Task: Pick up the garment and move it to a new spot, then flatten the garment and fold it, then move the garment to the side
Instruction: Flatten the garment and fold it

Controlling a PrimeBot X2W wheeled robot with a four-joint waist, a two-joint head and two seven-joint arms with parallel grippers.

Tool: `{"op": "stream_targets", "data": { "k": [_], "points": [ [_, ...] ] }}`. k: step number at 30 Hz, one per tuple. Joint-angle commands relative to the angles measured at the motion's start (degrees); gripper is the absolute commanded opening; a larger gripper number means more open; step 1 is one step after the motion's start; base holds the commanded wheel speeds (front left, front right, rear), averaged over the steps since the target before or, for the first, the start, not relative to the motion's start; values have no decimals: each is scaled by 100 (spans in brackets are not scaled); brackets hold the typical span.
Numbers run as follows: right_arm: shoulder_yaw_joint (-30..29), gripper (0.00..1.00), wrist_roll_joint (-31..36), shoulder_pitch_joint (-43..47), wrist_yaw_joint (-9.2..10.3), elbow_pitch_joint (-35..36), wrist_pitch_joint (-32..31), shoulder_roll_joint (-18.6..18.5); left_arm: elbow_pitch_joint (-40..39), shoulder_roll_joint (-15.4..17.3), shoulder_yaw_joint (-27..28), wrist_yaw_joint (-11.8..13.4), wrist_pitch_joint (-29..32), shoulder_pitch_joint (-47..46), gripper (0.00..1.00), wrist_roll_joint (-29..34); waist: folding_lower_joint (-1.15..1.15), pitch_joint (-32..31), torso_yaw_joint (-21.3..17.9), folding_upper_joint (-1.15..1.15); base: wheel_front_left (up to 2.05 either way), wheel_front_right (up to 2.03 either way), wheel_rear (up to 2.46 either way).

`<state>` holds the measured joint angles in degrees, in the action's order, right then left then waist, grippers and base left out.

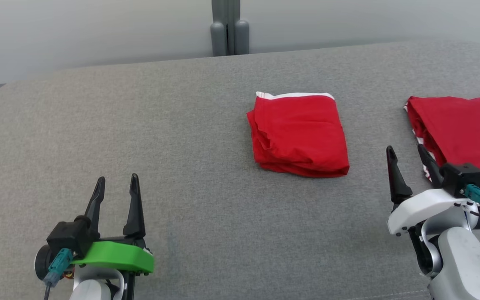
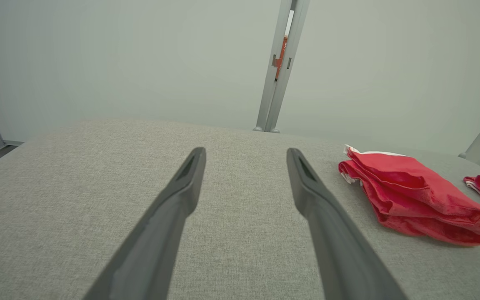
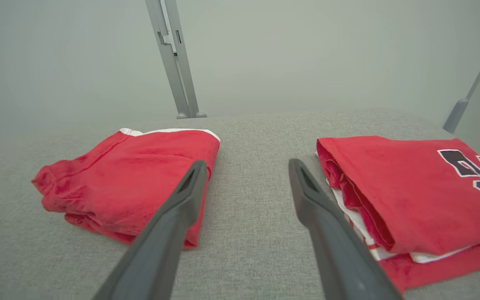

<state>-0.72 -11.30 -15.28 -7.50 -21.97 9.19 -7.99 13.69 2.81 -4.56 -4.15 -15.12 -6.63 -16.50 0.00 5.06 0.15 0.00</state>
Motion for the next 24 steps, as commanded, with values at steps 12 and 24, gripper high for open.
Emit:
{"op": "stream_targets", "data": {
  "k": [12,24],
  "points": [
    [569,100,-328,46,2,-351,106,-109,45,20,171,36,1,217,100,110,0,-451,-339,0,0,0,0],
    [775,100,-468,-129,2,-518,152,-172,164,20,270,-14,1,326,100,108,0,-442,-172,0,0,0,0]
  ]
}}
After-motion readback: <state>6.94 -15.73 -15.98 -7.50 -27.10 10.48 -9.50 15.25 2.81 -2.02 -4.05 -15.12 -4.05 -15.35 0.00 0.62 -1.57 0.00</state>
